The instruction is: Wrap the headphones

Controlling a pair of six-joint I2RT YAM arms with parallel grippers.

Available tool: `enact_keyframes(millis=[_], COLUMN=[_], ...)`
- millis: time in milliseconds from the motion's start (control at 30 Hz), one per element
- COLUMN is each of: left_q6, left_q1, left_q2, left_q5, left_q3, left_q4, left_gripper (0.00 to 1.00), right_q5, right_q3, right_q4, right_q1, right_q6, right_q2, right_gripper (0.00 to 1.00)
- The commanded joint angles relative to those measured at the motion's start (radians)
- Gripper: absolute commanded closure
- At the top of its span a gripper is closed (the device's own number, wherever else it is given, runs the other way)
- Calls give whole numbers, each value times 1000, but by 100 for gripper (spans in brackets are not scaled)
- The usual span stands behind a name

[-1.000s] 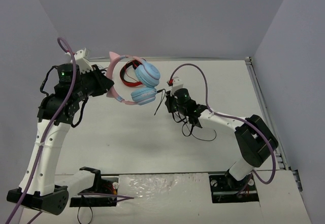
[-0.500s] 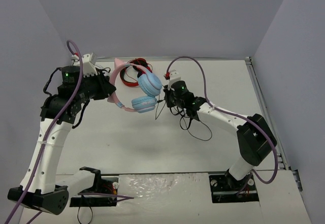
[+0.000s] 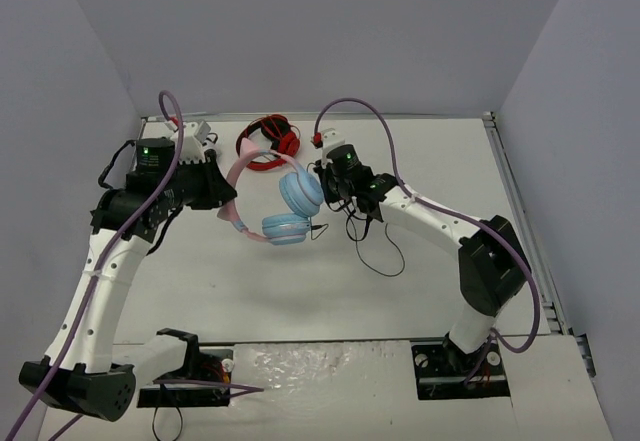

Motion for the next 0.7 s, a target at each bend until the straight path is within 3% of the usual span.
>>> enact_keyframes(millis=[0,667], left_q6=[12,35], left_q1=[8,-19], left_q2=[-33,21], left_q5=[70,67], left_q3=[13,-68], left_q4=[66,36], left_gripper=[100,100], right_q5=[11,34], right_q3=[90,199], right_q4=[-23,-108], right_q1=[-2,-5], right_q6=[-26,-62], right_q2=[10,16], right_gripper=[100,100])
